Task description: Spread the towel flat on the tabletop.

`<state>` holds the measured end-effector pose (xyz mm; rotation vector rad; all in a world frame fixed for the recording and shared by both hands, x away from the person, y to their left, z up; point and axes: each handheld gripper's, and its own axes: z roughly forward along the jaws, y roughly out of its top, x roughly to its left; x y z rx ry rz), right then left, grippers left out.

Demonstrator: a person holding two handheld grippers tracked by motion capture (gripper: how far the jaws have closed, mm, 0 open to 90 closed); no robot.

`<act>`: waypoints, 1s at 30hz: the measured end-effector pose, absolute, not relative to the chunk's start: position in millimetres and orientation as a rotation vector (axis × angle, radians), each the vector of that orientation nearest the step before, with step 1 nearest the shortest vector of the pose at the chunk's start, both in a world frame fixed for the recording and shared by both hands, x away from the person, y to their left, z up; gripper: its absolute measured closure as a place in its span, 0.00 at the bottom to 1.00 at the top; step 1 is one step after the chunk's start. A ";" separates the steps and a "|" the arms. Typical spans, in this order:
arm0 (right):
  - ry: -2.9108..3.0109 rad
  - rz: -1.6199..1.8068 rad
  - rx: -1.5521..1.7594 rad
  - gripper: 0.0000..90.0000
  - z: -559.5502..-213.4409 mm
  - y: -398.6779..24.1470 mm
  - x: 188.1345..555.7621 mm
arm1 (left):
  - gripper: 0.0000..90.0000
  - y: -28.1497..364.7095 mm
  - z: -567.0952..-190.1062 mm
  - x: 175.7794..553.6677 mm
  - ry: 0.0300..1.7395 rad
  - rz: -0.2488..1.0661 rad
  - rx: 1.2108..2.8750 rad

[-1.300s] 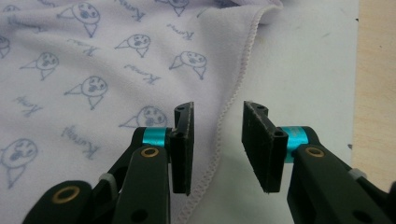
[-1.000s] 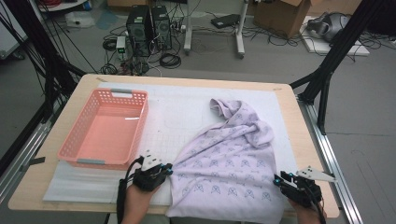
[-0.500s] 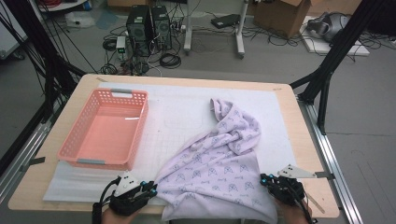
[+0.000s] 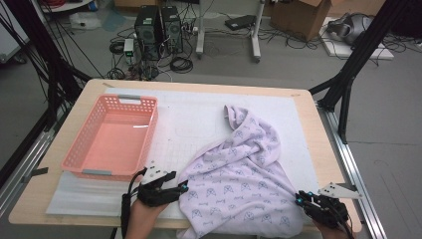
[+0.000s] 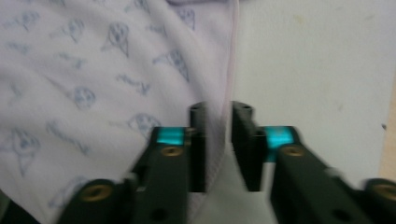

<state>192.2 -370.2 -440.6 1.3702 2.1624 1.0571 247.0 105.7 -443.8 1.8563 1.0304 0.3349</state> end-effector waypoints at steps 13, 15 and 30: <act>2.020 1.229 1.394 0.60 -425.2 -364.4 249.8 | 0.48 86.4 -442.5 288.9 1.004 0.280 1.848; 2.009 1.223 1.406 0.59 -422.7 -360.9 266.7 | 0.48 85.8 -440.4 292.9 1.005 0.296 1.844; 2.068 0.953 1.444 0.97 -441.0 -344.5 350.0 | 0.55 76.8 -430.2 315.5 1.018 0.312 1.806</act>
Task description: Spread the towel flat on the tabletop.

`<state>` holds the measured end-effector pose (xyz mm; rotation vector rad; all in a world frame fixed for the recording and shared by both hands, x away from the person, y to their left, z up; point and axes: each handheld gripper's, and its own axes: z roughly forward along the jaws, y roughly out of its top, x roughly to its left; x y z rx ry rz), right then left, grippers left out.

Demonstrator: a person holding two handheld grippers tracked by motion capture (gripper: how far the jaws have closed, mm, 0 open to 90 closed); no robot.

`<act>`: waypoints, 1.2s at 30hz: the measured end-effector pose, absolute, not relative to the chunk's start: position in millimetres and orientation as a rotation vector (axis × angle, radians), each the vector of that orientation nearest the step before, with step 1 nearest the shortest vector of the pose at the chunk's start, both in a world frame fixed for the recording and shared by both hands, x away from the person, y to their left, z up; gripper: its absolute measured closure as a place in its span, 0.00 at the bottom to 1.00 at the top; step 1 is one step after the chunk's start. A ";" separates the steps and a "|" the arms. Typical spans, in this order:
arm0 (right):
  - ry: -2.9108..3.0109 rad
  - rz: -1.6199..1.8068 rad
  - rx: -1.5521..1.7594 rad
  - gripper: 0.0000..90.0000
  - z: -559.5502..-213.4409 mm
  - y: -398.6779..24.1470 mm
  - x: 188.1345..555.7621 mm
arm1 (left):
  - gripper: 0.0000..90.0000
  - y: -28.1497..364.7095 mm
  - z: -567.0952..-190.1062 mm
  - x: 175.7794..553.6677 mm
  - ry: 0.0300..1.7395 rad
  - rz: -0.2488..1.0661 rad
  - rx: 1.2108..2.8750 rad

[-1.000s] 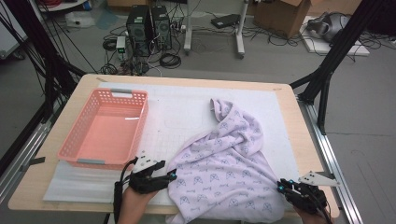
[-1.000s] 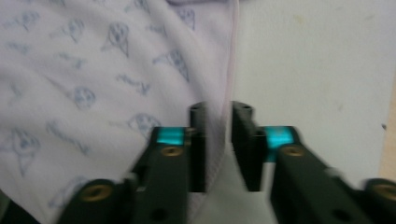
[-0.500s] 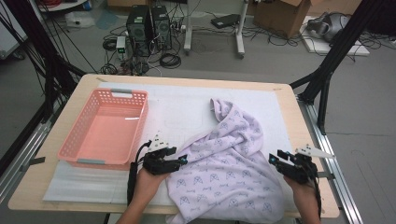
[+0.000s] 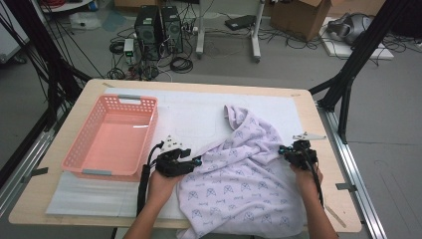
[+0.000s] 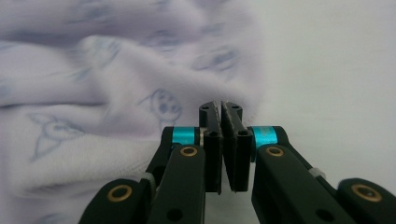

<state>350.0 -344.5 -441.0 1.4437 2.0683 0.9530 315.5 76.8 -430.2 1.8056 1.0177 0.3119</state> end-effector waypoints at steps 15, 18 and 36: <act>1.882 1.034 1.465 0.72 -421.6 -382.6 335.2 | 0.59 25.3 -419.2 378.8 0.960 0.293 1.877; 1.947 1.058 1.428 0.71 -423.1 -380.2 329.3 | 0.57 9.3 -428.0 389.1 0.931 0.282 1.928; 2.001 1.091 1.446 0.70 -432.3 -377.1 329.8 | 0.96 59.9 -429.4 392.9 1.255 0.432 1.813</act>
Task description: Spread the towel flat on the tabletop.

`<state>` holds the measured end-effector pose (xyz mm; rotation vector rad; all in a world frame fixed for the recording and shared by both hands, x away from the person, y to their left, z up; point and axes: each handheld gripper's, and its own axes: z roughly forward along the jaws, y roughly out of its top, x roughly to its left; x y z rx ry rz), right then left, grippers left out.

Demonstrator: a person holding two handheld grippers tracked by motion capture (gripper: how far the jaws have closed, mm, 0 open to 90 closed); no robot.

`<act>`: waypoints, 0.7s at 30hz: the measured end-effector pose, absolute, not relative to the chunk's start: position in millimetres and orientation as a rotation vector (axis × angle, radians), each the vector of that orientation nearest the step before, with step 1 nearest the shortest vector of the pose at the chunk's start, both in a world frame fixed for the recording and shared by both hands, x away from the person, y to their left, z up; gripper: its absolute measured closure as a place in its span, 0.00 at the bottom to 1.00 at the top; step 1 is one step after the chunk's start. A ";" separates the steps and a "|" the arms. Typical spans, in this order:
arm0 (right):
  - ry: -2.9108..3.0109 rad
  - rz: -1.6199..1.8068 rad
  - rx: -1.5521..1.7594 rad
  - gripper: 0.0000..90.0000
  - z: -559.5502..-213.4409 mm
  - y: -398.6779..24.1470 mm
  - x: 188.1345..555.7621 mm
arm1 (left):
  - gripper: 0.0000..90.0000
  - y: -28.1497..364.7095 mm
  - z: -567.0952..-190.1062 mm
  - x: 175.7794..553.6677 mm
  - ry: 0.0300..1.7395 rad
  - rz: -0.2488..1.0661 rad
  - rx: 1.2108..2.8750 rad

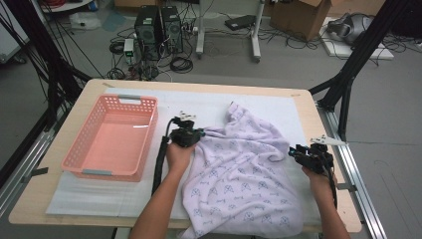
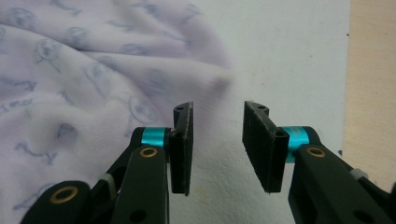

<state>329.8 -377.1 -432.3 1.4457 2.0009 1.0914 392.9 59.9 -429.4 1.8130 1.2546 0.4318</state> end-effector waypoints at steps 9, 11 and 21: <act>2.049 1.219 1.455 0.65 -433.3 -359.2 342.4 | 0.95 89.1 -441.8 351.2 1.256 0.396 1.855; 2.071 1.274 1.434 0.63 -432.5 -353.0 346.5 | 0.95 88.2 -440.8 347.4 1.228 0.403 1.898; 2.106 1.238 1.431 0.53 -431.4 -316.2 393.3 | 0.96 90.3 -440.5 334.8 1.190 0.373 1.958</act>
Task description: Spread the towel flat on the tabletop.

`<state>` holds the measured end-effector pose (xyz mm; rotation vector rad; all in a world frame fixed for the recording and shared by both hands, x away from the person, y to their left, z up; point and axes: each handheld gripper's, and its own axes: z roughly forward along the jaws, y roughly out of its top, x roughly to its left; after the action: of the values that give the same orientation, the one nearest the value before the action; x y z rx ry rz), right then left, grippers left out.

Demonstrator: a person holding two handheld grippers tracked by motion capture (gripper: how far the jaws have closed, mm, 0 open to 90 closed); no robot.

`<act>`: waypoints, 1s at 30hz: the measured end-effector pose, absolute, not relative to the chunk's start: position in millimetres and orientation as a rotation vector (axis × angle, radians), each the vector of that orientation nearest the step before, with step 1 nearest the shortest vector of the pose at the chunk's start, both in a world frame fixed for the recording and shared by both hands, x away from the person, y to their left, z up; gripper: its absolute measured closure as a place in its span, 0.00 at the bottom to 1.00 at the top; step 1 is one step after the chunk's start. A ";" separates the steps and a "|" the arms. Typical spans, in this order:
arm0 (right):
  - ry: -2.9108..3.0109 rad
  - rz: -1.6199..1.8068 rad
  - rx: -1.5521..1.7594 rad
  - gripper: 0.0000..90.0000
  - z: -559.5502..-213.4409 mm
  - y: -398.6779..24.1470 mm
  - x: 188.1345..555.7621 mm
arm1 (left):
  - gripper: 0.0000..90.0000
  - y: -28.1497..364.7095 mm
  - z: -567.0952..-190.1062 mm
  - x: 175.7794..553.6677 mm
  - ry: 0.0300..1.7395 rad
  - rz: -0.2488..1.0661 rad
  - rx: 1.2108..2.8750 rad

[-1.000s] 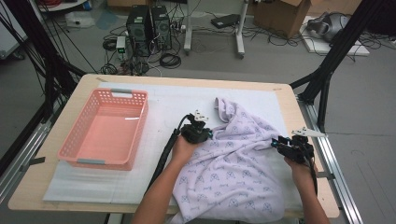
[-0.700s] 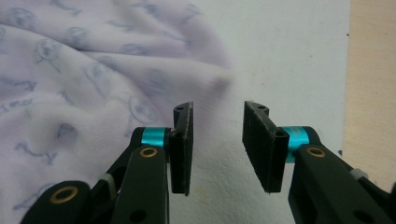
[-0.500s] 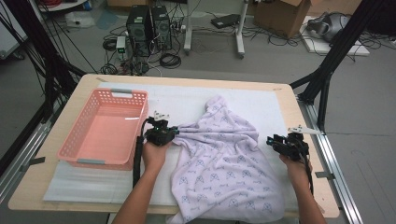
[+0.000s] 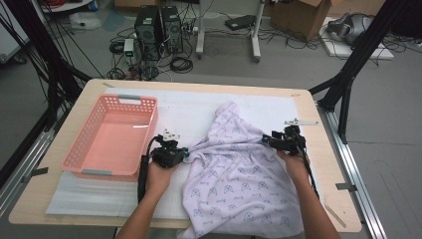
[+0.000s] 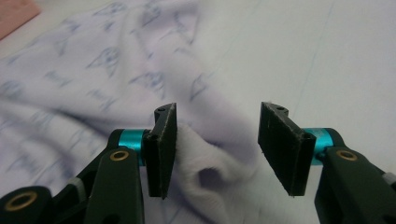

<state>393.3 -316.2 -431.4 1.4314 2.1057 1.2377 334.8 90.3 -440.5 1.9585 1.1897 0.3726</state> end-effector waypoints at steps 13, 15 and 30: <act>2.081 1.144 1.455 0.74 -435.5 -316.8 430.2 | 0.72 104.2 -442.4 317.9 1.134 0.331 1.899; 2.173 1.135 1.449 0.68 -443.8 -309.0 435.1 | 0.68 103.5 -441.5 319.8 1.117 0.348 1.870; 2.415 1.084 1.147 0.91 -437.2 -265.5 426.0 | 0.58 87.9 -423.5 341.2 1.089 0.389 1.796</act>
<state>426.0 -265.5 -437.2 1.1474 2.4149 1.0839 341.2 87.9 -423.5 1.7958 1.0887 0.3890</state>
